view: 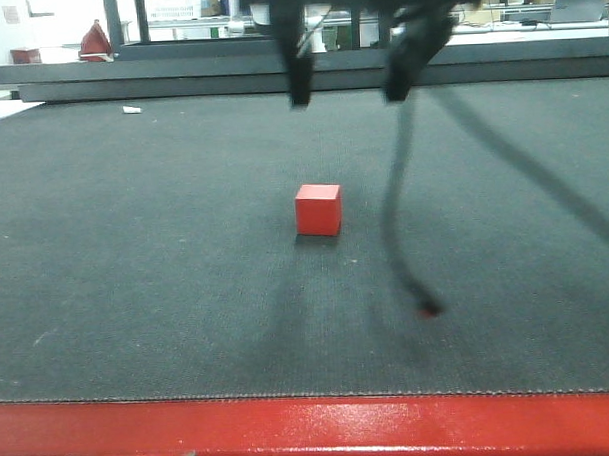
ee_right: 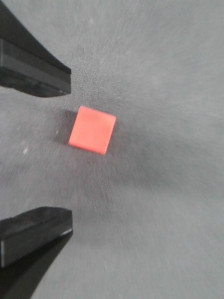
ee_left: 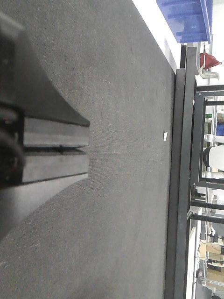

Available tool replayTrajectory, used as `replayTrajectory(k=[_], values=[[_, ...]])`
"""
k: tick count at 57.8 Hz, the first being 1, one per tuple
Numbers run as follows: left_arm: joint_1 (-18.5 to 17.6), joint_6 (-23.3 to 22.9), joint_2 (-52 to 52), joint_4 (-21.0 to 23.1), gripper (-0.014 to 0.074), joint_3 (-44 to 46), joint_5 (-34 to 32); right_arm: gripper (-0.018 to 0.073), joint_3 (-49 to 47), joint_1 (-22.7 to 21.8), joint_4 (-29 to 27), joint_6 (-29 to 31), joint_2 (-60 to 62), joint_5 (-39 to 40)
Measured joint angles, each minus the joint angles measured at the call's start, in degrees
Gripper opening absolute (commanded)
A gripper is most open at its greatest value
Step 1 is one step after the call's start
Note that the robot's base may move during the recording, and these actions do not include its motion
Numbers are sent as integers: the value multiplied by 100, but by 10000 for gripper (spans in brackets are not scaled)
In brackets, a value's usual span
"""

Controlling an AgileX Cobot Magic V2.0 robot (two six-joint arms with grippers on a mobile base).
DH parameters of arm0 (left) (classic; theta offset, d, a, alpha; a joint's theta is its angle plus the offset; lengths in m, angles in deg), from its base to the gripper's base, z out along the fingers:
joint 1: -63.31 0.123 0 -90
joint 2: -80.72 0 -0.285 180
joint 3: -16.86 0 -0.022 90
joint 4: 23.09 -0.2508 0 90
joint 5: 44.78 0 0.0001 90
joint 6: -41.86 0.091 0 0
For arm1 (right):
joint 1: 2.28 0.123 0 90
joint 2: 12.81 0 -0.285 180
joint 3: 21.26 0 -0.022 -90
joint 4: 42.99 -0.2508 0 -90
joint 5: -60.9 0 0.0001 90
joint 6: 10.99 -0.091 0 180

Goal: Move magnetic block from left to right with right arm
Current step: 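Lower the open right gripper over the red cube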

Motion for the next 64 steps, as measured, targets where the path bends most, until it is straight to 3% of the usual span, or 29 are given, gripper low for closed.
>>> replayTrajectory(k=[13, 39, 44, 55, 64], values=[[0, 0, 0, 0, -126, 0, 0, 591, -897, 41, 0, -367, -1059, -587], [0, 0, 0, 0, -126, 0, 0, 587, -1051, 41, -32, -982, -1682, -285], [0, 0, 0, 0, -126, 0, 0, 529, -1051, 41, -32, -992, -1749, -267], [0, 0, 0, 0, -126, 0, 0, 246, -1063, 41, -32, -995, -1761, -244], [0, 0, 0, 0, -126, 0, 0, 202, -1197, 5, -52, -755, -1698, -244]])
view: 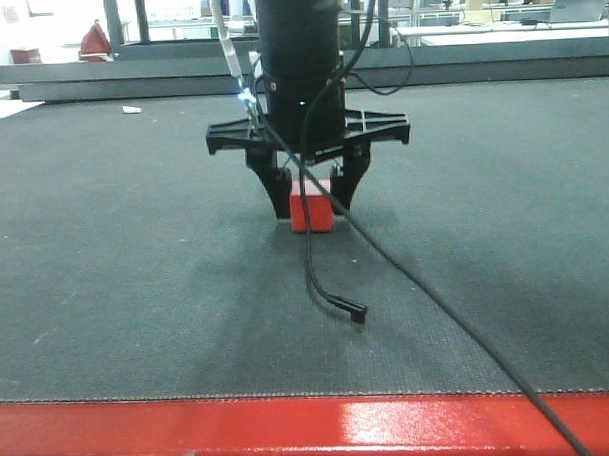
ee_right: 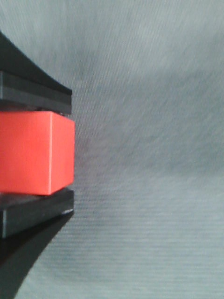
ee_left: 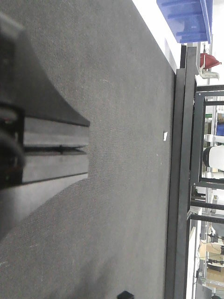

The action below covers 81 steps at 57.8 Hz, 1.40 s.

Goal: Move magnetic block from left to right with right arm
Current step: 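Lower the open right gripper over the red cube, then close the right gripper on the red cube and lift it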

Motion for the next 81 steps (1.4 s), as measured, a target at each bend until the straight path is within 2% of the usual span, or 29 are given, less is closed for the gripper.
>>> replayTrajectory(k=[6, 16, 25, 33, 55, 67, 81], values=[[0, 0, 0, 0, -126, 0, 0, 202, -25, -84, -41, 434, 226, -12], [0, 0, 0, 0, -126, 0, 0, 202, 187, -386, -237, 1698, 884, -2], [0, 0, 0, 0, -126, 0, 0, 202, 1095, -801, -410, 2727, 1737, 321], [0, 0, 0, 0, -126, 0, 0, 202, 2175, -1223, -619, 3233, 2616, 748], [0, 0, 0, 0, -126, 0, 0, 202, 5534, -2366, -672, 3517, 5195, 1993], [0, 0, 0, 0, -126, 0, 0, 202, 6937, -2452, -682, 3733, 6686, 2227], [0, 0, 0, 0, -126, 0, 0, 202, 7698, -2461, -699, 3841, 8776, 2178]])
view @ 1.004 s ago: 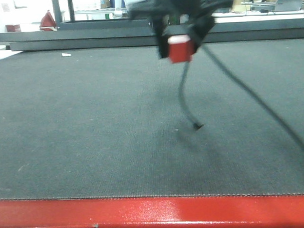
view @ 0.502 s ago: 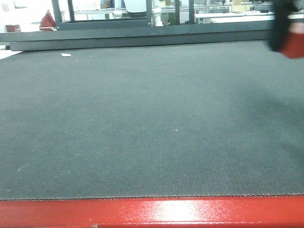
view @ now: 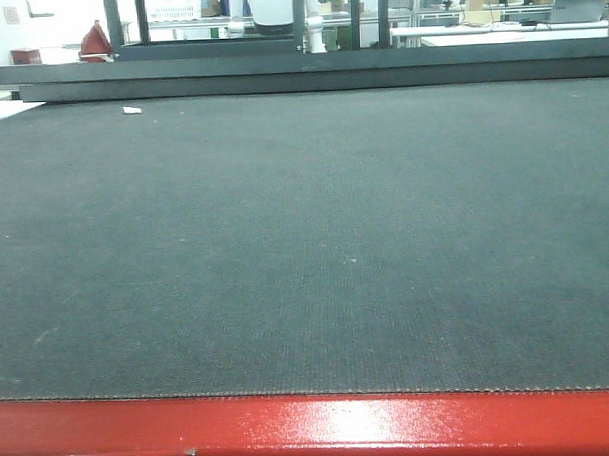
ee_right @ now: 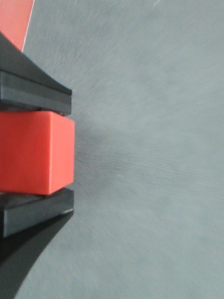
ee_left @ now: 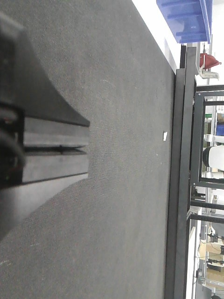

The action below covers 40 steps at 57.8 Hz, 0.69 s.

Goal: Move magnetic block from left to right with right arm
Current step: 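Close the right gripper on the red cube and lift it, then hold the red cube in the right gripper while stationary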

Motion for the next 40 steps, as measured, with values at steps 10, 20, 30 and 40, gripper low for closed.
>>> replayTrajectory(k=[10, 20, 30, 40], values=[[0, 0, 0, 0, -126, 0, 0, 202, 24, 0, 0, 5, 1450, -54], [0, 0, 0, 0, -126, 0, 0, 202, 24, 0, 0, 14, 2528, -84], [0, 0, 0, 0, -126, 0, 0, 202, 24, 0, 0, 14, 3202, -89], [0, 0, 0, 0, -126, 0, 0, 202, 24, 0, 0, 14, 3348, -99]])
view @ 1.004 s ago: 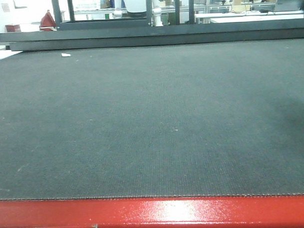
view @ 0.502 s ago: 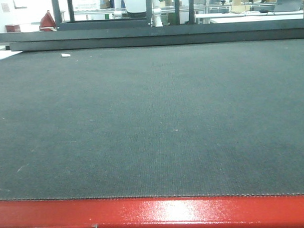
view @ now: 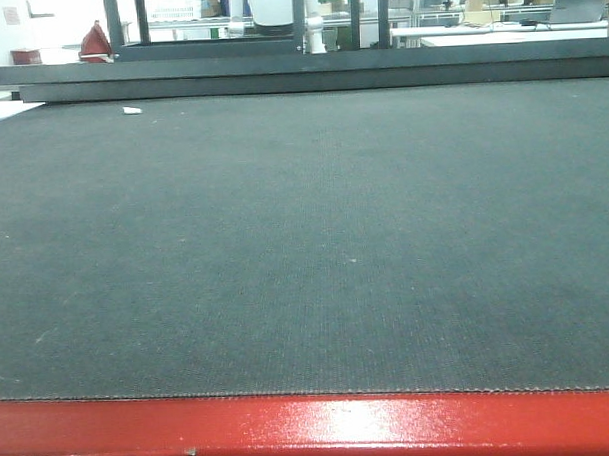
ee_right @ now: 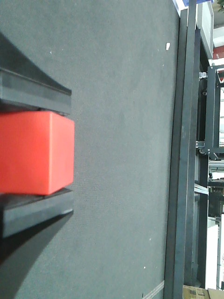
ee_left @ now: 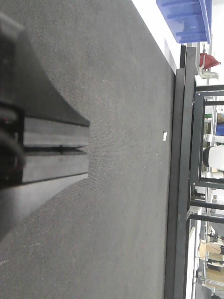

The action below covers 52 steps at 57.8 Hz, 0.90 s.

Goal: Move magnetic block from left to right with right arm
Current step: 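Hold the red cube in the right gripper while stationary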

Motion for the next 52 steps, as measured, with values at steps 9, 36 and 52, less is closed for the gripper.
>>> replayTrajectory(k=[9, 36, 52], values=[[0, 0, 0, 0, -126, 0, 0, 202, 0, 0, 0, 0, 3, -14], [0, 0, 0, 0, -126, 0, 0, 202, 0, 0, 0, 0, 3, -14], [0, 0, 0, 0, -126, 0, 0, 202, 0, 0, 0, 0, 3, -14]])
